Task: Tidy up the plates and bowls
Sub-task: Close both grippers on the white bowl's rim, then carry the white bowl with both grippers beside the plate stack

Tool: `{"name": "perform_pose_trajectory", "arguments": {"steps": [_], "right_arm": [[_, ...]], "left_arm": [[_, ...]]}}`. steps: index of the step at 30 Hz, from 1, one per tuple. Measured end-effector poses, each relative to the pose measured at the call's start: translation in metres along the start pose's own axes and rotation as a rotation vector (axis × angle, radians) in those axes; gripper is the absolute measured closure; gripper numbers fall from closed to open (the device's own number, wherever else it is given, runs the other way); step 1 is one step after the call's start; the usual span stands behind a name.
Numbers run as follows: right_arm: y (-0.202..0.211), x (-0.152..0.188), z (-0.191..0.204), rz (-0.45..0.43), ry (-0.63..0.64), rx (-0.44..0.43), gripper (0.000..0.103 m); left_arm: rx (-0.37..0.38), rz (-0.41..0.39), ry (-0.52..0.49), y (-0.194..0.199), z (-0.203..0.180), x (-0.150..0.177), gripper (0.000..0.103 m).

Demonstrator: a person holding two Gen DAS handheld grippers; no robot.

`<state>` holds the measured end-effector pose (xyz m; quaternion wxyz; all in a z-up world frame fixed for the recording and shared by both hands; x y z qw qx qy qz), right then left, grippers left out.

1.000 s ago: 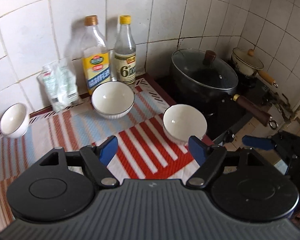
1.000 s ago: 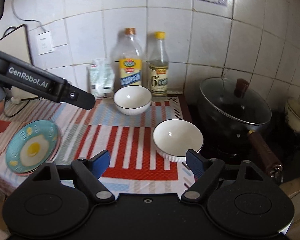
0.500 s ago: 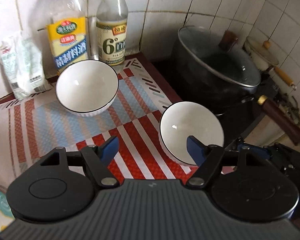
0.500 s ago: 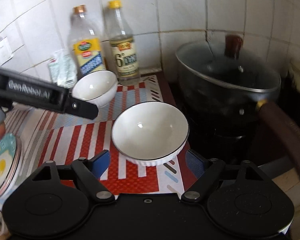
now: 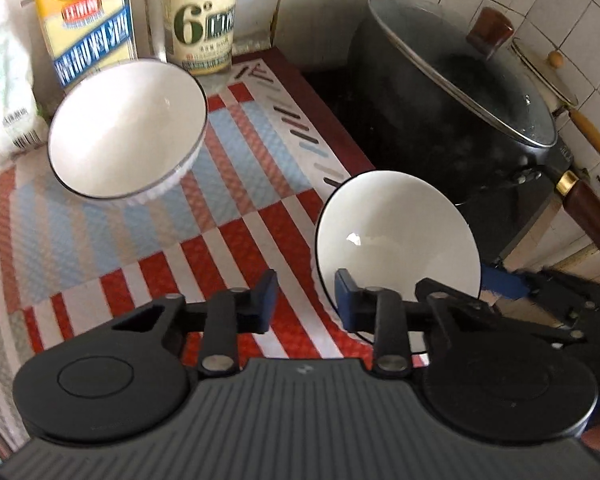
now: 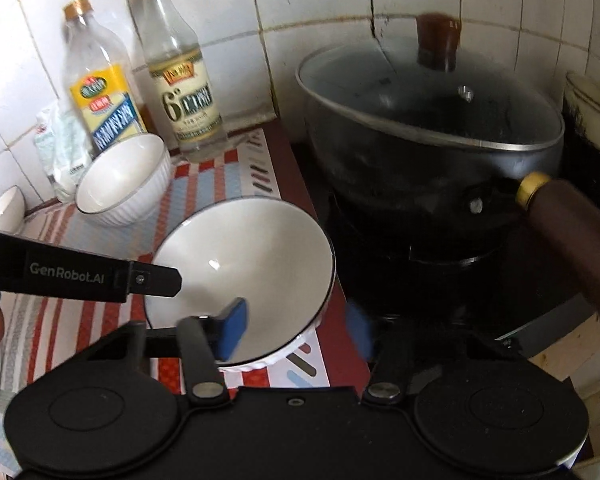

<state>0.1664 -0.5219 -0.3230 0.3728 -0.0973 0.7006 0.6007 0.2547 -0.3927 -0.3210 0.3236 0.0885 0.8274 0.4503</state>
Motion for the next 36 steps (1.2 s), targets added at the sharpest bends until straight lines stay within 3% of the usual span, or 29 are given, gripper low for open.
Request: {"name": "perform_pose_trajectory", "arguments": {"steps": [1,4,6,13,22,36], "right_arm": [[-0.004,0.000,0.000,0.018,-0.006,0.003,0.062],[-0.009,0.002,0.004,0.044,-0.018,-0.004,0.065],[-0.012,0.002,0.007,0.052,-0.010,0.019,0.067],[-0.016,-0.001,0.002,0.100,-0.074,0.048,0.082],[0.001,0.000,0.015,0.142,-0.102,0.035,0.084],[0.077,-0.011,0.074,0.136,0.036,-0.047,0.083]], "left_arm": [[0.010,0.002,0.010,-0.002,0.001,-0.002,0.080],[0.001,0.009,0.010,-0.008,0.000,-0.002,0.083],[0.009,0.014,0.013,-0.012,-0.001,-0.002,0.092],[-0.004,0.032,-0.036,-0.012,-0.007,0.000,0.093],[-0.011,0.024,-0.014,0.020,-0.005,0.010,0.093],[-0.046,-0.023,0.002,0.115,0.005,0.049,0.093]]}}
Point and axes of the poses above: each gripper's, at about its wrist camera, not at the fingertips, and y roughly against the way its jaws point, z to its left, x to its underside, the point moved 4 cm from there along -y, roughly the way its jaws point, and after that the axes turned 10 degrees about x, right-handed, at the moved point
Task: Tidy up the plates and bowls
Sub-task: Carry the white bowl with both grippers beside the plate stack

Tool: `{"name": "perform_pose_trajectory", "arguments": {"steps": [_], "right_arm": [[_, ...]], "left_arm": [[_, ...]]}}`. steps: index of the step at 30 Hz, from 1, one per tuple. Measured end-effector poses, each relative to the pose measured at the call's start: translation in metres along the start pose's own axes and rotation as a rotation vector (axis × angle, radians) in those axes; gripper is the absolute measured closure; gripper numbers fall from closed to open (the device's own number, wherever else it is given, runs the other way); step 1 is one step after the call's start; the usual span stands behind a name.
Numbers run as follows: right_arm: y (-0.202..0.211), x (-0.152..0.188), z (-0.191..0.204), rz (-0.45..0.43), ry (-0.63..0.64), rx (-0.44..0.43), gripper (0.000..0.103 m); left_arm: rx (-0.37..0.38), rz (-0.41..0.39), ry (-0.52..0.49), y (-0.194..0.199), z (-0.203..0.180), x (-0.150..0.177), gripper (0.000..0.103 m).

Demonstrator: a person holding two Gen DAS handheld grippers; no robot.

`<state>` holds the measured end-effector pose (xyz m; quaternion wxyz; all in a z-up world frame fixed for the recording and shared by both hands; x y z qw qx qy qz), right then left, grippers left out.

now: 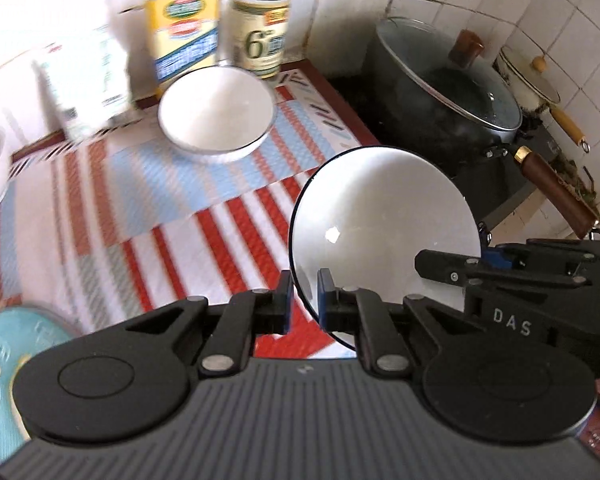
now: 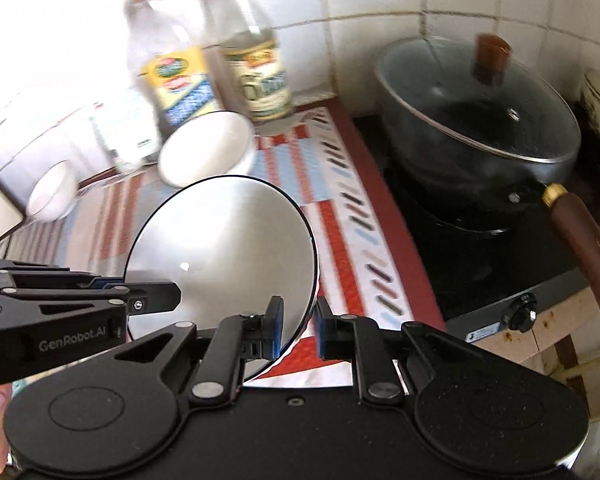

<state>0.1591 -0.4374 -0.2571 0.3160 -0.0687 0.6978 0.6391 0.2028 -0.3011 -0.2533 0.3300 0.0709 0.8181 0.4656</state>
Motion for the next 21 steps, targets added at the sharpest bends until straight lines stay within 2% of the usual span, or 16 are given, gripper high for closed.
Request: {"name": "perform_pose_trajectory", "arguments": {"steps": [10,21], "right_arm": [[0.020,0.016,0.061,-0.013,0.100,-0.072,0.083],[0.002,0.048,0.109,0.017,0.162,-0.114,0.084]], "left_arm": [[-0.047,0.012,0.093,0.036,0.038,0.035,0.092],[-0.106,0.011,0.147,0.043,0.073,0.059,0.092]]}}
Point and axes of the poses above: each gripper's, at about its wrist camera, not at the fingertips, and y roughly against the way its jaws point, z to its left, x to its underside, the point moved 4 cm from there along -y, roughly the way its jaws point, and after that the axes turned 10 degrees about x, right-handed, at the moved point
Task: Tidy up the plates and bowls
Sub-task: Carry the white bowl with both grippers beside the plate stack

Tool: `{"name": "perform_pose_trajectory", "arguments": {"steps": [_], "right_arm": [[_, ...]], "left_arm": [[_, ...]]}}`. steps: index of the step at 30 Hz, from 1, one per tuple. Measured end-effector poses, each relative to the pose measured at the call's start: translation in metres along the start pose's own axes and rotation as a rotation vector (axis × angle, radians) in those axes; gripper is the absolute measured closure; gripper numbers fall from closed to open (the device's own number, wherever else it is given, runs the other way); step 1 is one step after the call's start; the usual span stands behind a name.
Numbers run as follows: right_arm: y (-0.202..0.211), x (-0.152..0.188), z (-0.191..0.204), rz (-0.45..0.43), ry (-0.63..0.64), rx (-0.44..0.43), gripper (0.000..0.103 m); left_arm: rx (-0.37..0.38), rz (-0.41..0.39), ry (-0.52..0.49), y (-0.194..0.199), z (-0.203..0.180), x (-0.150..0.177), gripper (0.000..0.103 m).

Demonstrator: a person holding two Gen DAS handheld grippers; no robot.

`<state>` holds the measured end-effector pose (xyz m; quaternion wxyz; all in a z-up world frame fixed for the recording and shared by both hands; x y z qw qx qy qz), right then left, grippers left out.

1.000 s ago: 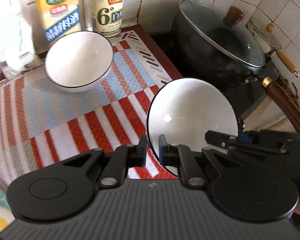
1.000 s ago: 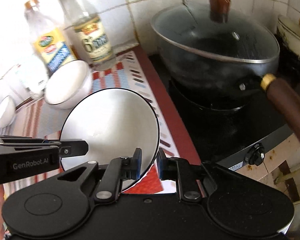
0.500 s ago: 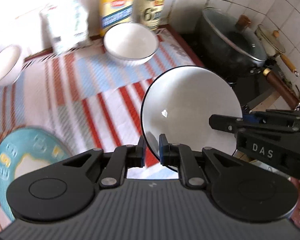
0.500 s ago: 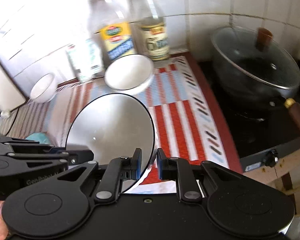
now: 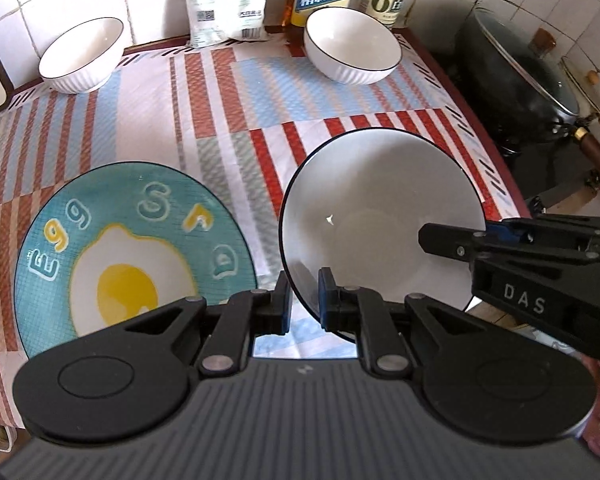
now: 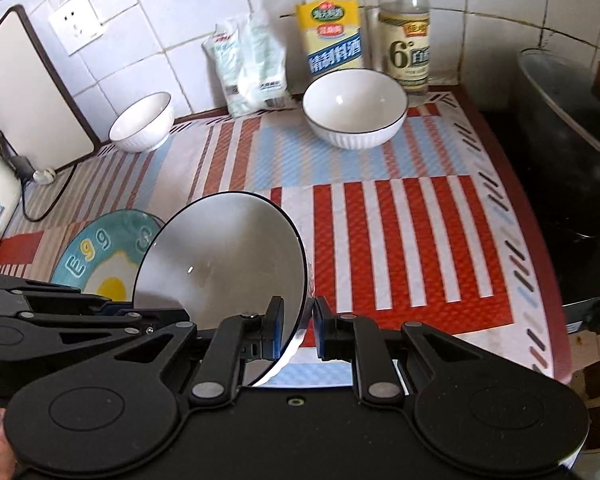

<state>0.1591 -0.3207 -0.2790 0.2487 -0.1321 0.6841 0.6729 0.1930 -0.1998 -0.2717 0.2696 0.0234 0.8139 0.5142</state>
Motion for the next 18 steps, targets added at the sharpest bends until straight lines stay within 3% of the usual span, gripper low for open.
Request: {"name": "perform_pose_trajectory", "arguments": {"steps": [18], "right_arm": [[-0.027,-0.001,-0.008,-0.005,0.055,0.029,0.084]], "left_arm": [[-0.023,0.016,-0.009,-0.031,0.000,-0.002,0.092]]}}
Point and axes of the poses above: each gripper's, at about its wrist camera, not at the fingertips, and y roughly against the way its jaws point, z to its left, x to its underside, the point moved 4 cm from there along -y, roughly the way its jaws point, and after that the axes turned 10 degrees about x, right-handed, at the moved point
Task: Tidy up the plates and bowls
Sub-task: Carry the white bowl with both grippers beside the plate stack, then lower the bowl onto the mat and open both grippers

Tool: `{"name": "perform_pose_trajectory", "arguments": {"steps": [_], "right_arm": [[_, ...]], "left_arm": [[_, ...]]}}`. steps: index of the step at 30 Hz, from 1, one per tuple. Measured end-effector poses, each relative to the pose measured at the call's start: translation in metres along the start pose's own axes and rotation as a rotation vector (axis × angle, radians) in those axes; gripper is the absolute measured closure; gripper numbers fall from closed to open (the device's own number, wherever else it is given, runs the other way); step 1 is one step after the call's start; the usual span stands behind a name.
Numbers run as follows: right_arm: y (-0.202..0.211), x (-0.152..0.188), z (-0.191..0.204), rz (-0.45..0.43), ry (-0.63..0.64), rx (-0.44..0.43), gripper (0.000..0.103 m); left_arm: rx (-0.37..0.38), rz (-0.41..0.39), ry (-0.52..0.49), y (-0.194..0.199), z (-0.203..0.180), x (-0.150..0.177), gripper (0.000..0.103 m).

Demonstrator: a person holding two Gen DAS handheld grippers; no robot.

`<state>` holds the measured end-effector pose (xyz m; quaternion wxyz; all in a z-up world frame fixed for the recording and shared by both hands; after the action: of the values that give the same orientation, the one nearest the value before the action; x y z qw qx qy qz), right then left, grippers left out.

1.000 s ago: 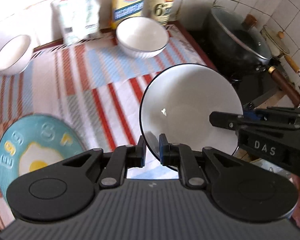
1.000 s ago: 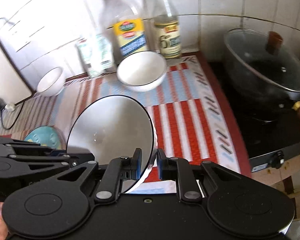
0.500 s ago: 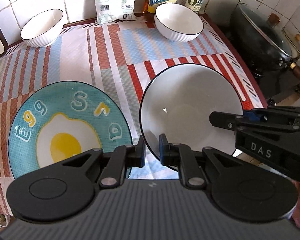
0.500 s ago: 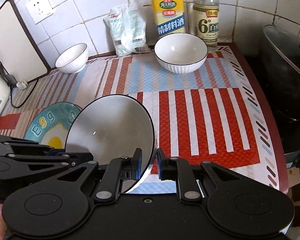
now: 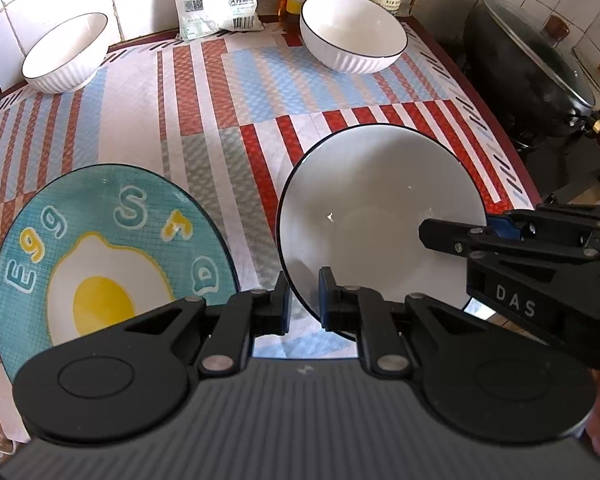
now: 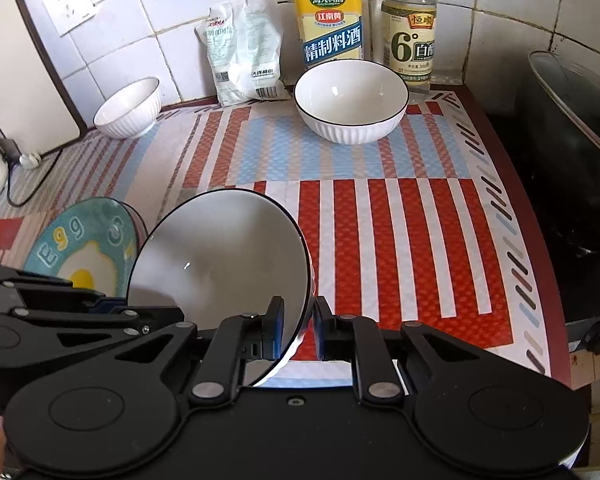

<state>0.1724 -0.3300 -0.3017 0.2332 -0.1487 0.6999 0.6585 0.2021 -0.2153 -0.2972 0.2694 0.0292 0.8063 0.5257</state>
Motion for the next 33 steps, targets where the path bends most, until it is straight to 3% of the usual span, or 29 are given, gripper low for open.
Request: {"name": "perform_pose_trajectory", "arguments": {"steps": [7,16,21,24,29,31,33], "right_arm": [[-0.021,0.005,-0.003,0.029,0.004,-0.005,0.085],[-0.027,0.009,-0.002,0.029,-0.004,-0.006,0.083],[-0.024,0.008,0.002,0.052,-0.015,0.000,0.071],[-0.011,0.005,-0.001,0.019,-0.005,-0.007,0.059],[0.016,0.001,-0.009,-0.042,0.020,-0.023,0.056],[0.029,-0.001,-0.011,-0.080,0.041,-0.037,0.047],[0.043,-0.003,-0.012,-0.119,0.062,-0.047,0.046]], "left_arm": [[-0.035,0.039,-0.014,-0.016,-0.001,0.002,0.092],[-0.023,0.044,-0.002,-0.020,0.003,0.000,0.091],[0.007,0.074,0.002,-0.015,0.002,-0.003,0.082],[0.006,0.066,-0.017,-0.002,0.003,-0.004,0.072],[0.009,0.037,-0.059,0.024,0.003,-0.008,0.071],[0.007,0.020,-0.085,0.035,0.001,-0.011,0.069],[0.006,0.000,-0.116,0.046,-0.001,-0.014,0.067]]}}
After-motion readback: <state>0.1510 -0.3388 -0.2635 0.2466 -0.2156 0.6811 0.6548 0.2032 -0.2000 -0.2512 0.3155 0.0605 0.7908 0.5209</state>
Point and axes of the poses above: each gripper's, at about its wrist camera, not at the fingertips, and y roughly against the way its jaws point, z to its left, x to its underside, the point moved 4 cm from there along -y, roughly the way its jaws point, and after that the axes turned 10 degrees about x, right-handed, at the moved point
